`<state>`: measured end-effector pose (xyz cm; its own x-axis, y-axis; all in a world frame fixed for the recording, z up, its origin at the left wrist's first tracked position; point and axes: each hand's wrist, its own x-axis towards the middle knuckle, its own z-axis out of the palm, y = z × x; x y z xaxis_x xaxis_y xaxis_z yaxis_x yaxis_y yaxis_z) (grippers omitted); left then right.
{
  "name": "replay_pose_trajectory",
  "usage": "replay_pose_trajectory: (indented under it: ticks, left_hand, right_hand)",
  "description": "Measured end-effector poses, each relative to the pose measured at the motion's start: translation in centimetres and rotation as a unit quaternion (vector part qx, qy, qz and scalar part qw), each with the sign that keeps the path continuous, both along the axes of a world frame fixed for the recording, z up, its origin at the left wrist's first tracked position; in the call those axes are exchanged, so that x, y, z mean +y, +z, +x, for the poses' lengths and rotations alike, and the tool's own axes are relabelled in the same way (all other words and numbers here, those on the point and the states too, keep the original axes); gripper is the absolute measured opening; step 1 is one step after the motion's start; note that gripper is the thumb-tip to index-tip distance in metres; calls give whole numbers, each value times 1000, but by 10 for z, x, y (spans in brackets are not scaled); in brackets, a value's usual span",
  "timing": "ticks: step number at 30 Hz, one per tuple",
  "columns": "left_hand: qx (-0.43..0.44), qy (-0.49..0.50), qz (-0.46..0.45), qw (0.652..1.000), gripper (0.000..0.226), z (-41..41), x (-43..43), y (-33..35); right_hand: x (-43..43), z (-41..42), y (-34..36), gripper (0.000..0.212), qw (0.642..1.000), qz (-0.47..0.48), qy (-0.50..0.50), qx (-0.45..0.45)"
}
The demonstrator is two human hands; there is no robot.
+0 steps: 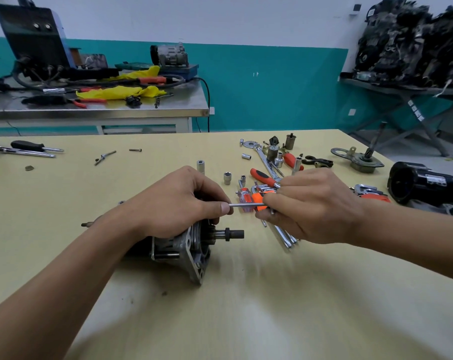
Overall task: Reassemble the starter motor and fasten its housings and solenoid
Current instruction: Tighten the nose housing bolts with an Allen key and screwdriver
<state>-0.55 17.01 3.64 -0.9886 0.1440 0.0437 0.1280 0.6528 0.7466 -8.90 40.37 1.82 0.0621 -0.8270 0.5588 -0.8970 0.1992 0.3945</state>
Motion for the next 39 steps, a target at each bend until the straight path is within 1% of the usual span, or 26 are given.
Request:
replay_pose_trajectory:
  ticks: [3,6,7,8,10,11,12,13,14,16,17,18,19,20,22,26,28,29,30,31,33,34,35,36,37,39]
  left_hand:
    - [4,-3,8,1000,12,-1,-1,-1]
    - [8,-1,14,1000,11,-1,0,-2]
    - [9,0,14,1000,11,-1,1,-2]
    - [9,2,13,1000,11,-1,1,-1]
    - [8,8,8,1000,11,-2,0,-1]
    - [6,10,6,1000,11,-2,0,-1]
    - [4,9,6,1000,11,-2,0,-1]
    - [2,8,7,1000,12,-1,0,-1]
    - [1,7,7,1000,12,-1,0,-1]
    - [-1,8,6,1000,12,-1,0,-1]
    - [-1,8,3,1000,12,-1,0,-1]
    - [-2,9,-1,1000,13,-1,-1,-1]
    - [-3,9,-5,1000,13,-1,-1,-1]
    - [-4,9,-8,1000,13,-1,-1,-1]
    - [-3,8,-9,1000,14,-1,-1,-1]
    - [-1,8,-15,1000,14,-2,-1,-1]
    - [3,9,-7,1000,12,-2,-1,-2]
    - [5,7,1,1000,10,-2,0,-3]
    - [7,5,6,1000,9,-2,0,-2]
    - [8,4,6,1000,9,-2,0,-2]
    - [12,6,2,1000,8,-3,1,-3]
    - [13,6,1,1000,8,-3,1,-3]
    - [13,7,3,1000,9,-4,1,-3]
    - [12,8,5,1000,9,-4,1,-3]
    - [10,9,5,1000,9,-3,1,-3]
    - [8,9,0,1000,10,-2,0,-2]
  right_hand:
    - [-3,8,-2,46,973,-24,-56,-224]
    - [-8,19,-6,45,888,-95,-75,-443]
    - [-12,23,-6,46,831,-129,-90,-534]
    - [-15,26,-4,50,743,-163,-112,-640]
    - [-20,28,-1,57,515,-180,-143,-826]
    - [-22,29,1,56,435,-176,-149,-871]
    - [-22,30,2,56,402,-172,-151,-887]
    - [-21,30,4,56,412,-166,-153,-883]
    - [-21,29,5,58,471,-155,-164,-853]
    - [-16,27,4,59,706,-99,-211,-669]
    - [-12,24,2,58,825,-64,-225,-515]
    - [-7,19,0,57,911,-36,-222,-346]
    - [-1,13,0,55,957,-24,-195,-211]
    - [5,7,-1,51,981,-15,-152,-120]
    - [11,-1,-5,43,996,-5,-83,-26]
    - [4,-7,-9,46,999,-14,-41,-9]
    - [0,0,-18,52,994,-37,-49,-93]
    - [-2,7,-22,56,980,-58,-68,-177]
    - [-3,15,-24,59,948,-84,-89,-293]
    - [-6,23,-23,60,890,-107,-109,-430]
    - [-11,35,-16,58,697,-140,-153,-687]
    - [-12,37,-13,56,592,-152,-156,-776]
    - [-12,38,-9,55,509,-163,-153,-831]
    - [-11,37,-5,54,467,-169,-156,-854]
    - [-11,38,-2,54,460,-161,-162,-858]
    - [-13,38,3,56,498,-124,-174,-840]
